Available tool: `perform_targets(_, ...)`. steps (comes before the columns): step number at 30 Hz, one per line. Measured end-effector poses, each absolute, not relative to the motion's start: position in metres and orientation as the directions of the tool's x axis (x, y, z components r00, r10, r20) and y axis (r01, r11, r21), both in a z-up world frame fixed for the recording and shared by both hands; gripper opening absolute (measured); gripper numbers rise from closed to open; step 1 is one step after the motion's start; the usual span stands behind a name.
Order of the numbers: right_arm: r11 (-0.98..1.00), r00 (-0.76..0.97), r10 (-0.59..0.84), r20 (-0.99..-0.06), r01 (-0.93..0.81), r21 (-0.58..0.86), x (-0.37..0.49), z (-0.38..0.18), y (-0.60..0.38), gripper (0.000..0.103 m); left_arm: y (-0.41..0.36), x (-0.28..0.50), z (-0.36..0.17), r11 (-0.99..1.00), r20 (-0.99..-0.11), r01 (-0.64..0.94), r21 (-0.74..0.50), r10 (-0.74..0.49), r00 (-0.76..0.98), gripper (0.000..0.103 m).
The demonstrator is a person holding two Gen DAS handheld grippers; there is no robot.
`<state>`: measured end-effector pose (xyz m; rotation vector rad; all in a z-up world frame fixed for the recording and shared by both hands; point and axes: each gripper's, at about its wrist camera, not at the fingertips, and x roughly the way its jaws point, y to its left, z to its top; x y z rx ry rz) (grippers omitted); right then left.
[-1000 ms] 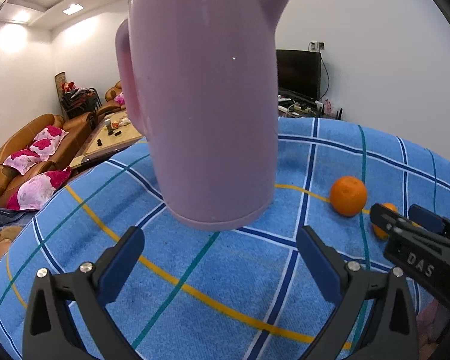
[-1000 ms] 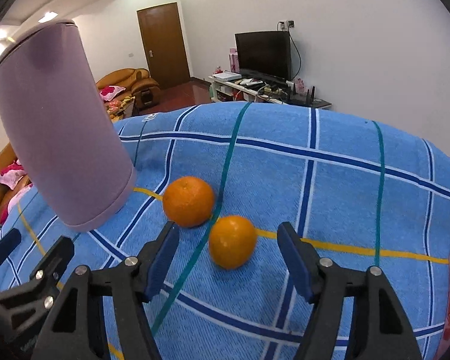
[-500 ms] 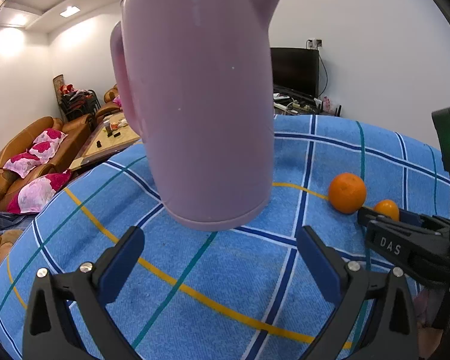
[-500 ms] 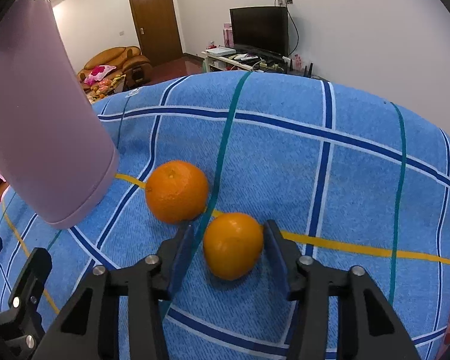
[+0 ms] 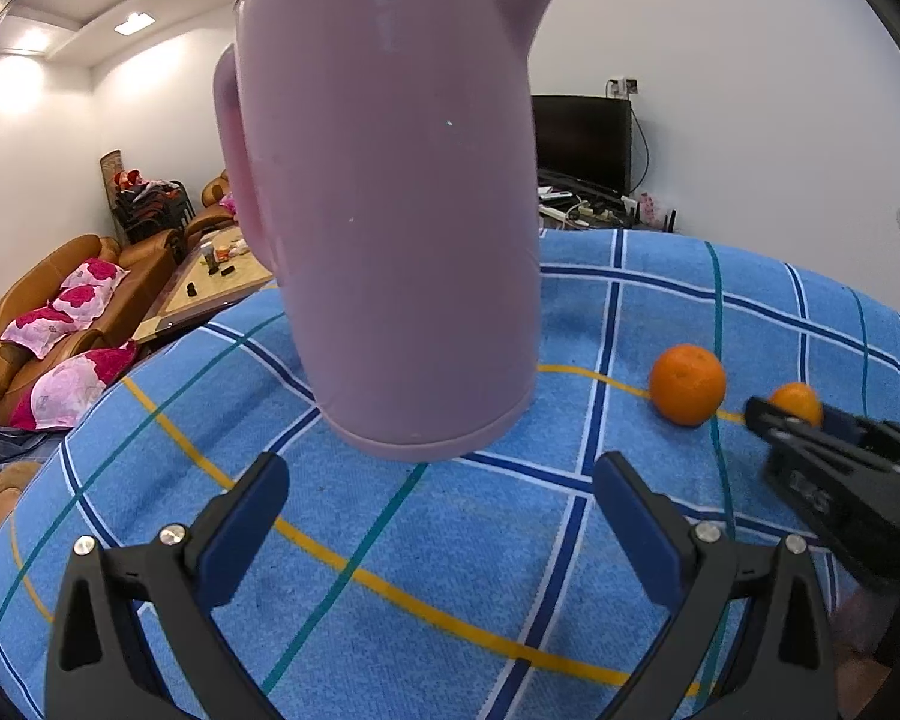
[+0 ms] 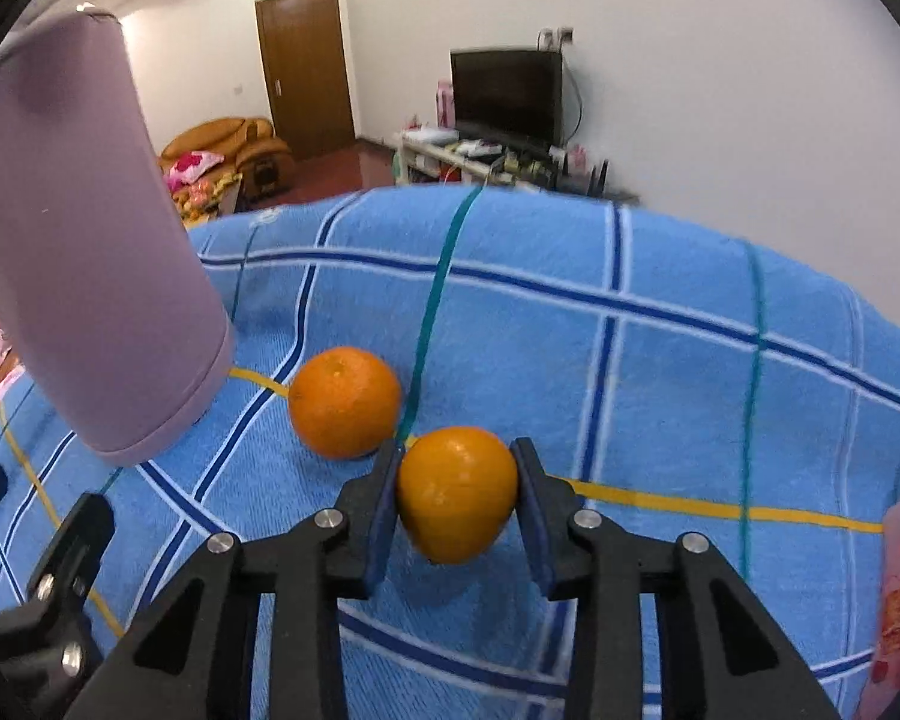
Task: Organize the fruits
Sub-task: 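Grasp the nearer orange with the right tool, then grasp the other orange with the left tool while the right tool holds its orange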
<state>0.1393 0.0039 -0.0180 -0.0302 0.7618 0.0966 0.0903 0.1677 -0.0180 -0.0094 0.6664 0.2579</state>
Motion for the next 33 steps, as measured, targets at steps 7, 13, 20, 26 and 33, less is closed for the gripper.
perform_targets(7,0.994,0.797,0.012,-0.604,-0.076,-0.082,0.092,-0.002,-0.023,0.038,0.163,0.089,-0.017,0.976,-0.608,-0.206,0.069,0.205,0.767,0.103)
perform_targets(13,0.996,0.825,-0.002,-0.565,-0.046,-0.07,0.062,0.005,-0.055,0.038,0.157,0.086,-0.019,0.99,-0.633,-0.14,0.025,0.124,0.764,0.103)
perform_targets(20,0.999,0.857,0.047,-0.513,-0.044,0.019,0.048,0.011,-0.072,0.038,0.131,0.092,-0.017,0.997,-0.696,-0.029,-0.067,-0.025,0.718,0.095)
perform_targets(26,0.996,0.85,0.083,-0.52,-0.047,0.082,0.045,0.01,-0.085,0.038,0.087,0.142,-0.001,0.999,-0.726,0.05,-0.007,-0.039,0.686,0.084)
perform_targets(33,0.989,0.838,0.101,-0.536,-0.027,0.144,0.05,0.007,-0.099,0.038,0.063,0.194,-0.027,0.999,-0.759,0.037,0.029,-0.002,0.651,0.071)
